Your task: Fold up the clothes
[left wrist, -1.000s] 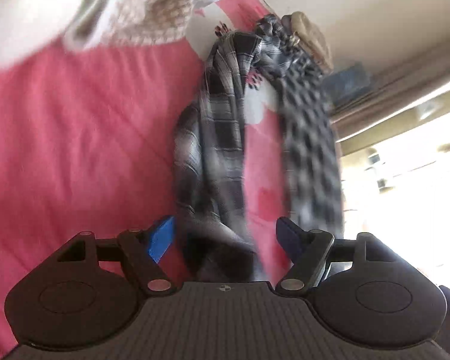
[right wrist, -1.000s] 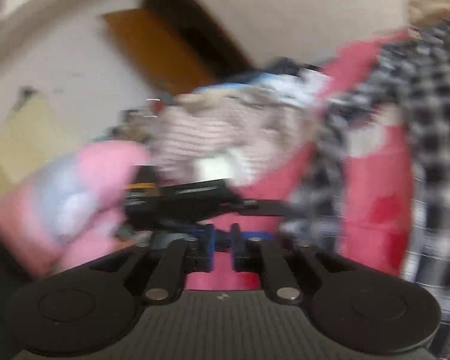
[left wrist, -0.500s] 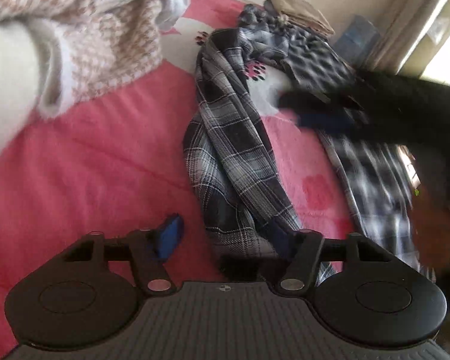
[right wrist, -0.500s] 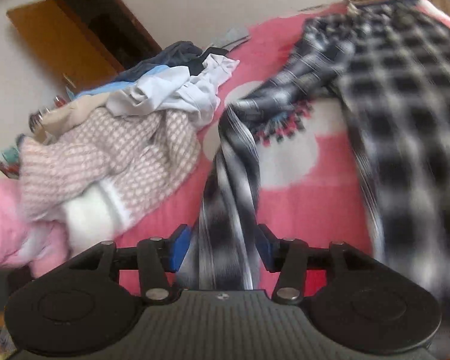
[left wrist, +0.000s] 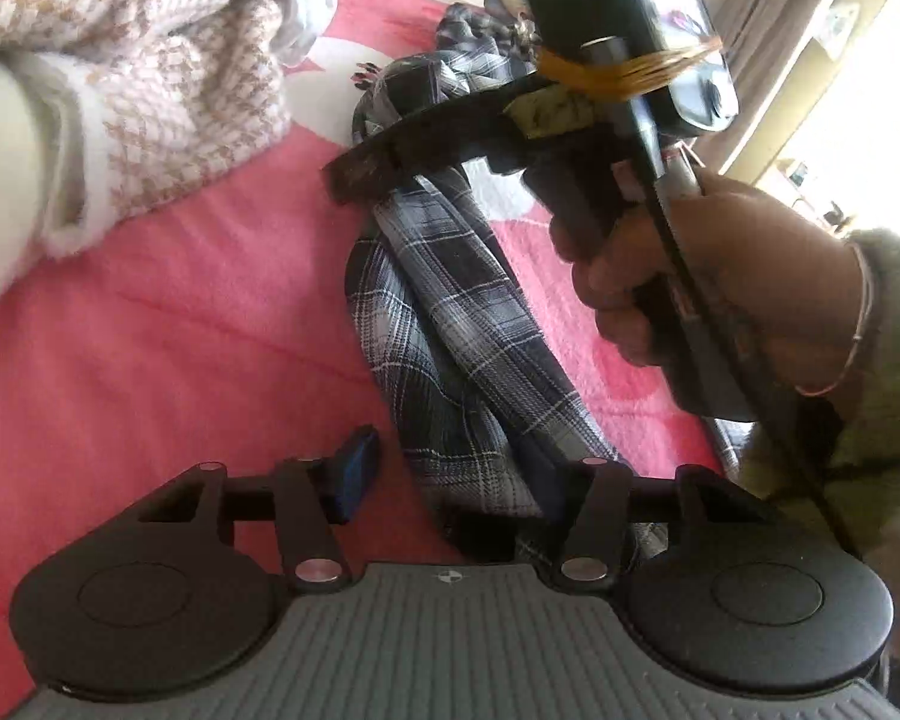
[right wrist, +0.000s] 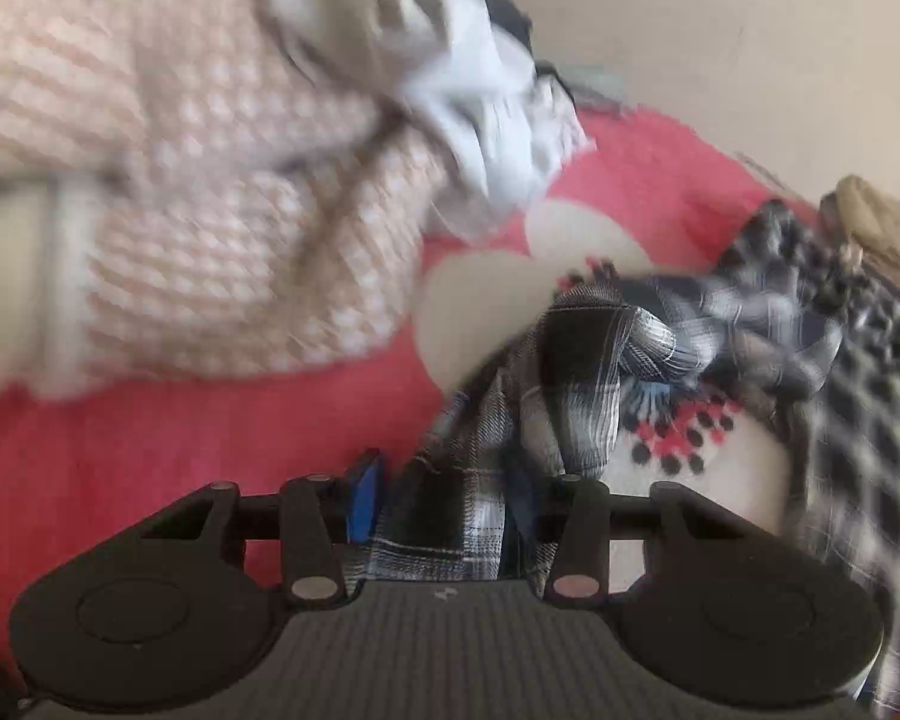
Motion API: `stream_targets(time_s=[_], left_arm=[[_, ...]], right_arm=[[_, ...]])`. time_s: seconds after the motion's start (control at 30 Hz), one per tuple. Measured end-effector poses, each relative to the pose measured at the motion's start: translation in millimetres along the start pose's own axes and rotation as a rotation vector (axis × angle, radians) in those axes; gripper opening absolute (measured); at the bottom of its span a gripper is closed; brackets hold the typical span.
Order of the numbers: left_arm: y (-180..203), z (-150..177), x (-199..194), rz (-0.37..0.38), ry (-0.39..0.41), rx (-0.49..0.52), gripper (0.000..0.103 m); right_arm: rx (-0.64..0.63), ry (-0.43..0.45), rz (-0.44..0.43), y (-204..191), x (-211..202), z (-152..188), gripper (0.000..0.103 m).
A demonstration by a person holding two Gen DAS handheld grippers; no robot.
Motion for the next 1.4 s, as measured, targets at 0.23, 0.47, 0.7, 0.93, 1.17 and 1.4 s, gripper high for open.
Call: stream_targets(time_s=[0.23, 0.47, 0.7, 0.93, 1.17, 1.4], left_arm=[[-7.7, -7.7, -1.5, 0.079, -0.029, -0.088, 0.061], [-9.5, -11.9, 1.0, 0.127, -0.045, -0.134, 0.07], [-9.2, -15.0, 1.0, 0.105, -0.037, -0.134, 0.072], [-14.4, -30.5, -6.6, 0.063, 0.036, -0.179, 0.072], [-18.7, -44.7, 8.0, 0.001, 0.053, -0.208, 0.072], [-35.6, -40.8, -10.3, 0.031, 0.076, -0.3, 0.072]], right_arm=[[0.445, 0.217, -0.228, 64.3, -48.8, 7.7, 0.006], [1.012, 0.484, -0.377, 139.4, -109.7, 83.0, 0.006], [1.453, 0.433, -0.365, 148.9, -96.0, 185.9, 0.006], [1.37, 0.558, -0.389, 161.7, -118.1, 154.1, 0.006], [1.394, 0.654, -0.504, 172.7, -125.1, 127.3, 0.006], [1.043, 0.56, -0.647, 122.4, -105.8, 14.0, 0.006]])
Point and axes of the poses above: each gripper's, at about its wrist camera, not at the fingertips, and x roughly the way its jaws point, y to its right, z to its underside, the point moved 9 cm from there along x, roughly the way its jaws point, and after that the axes turned 15 degrees about -x, right-handed, at the moved point
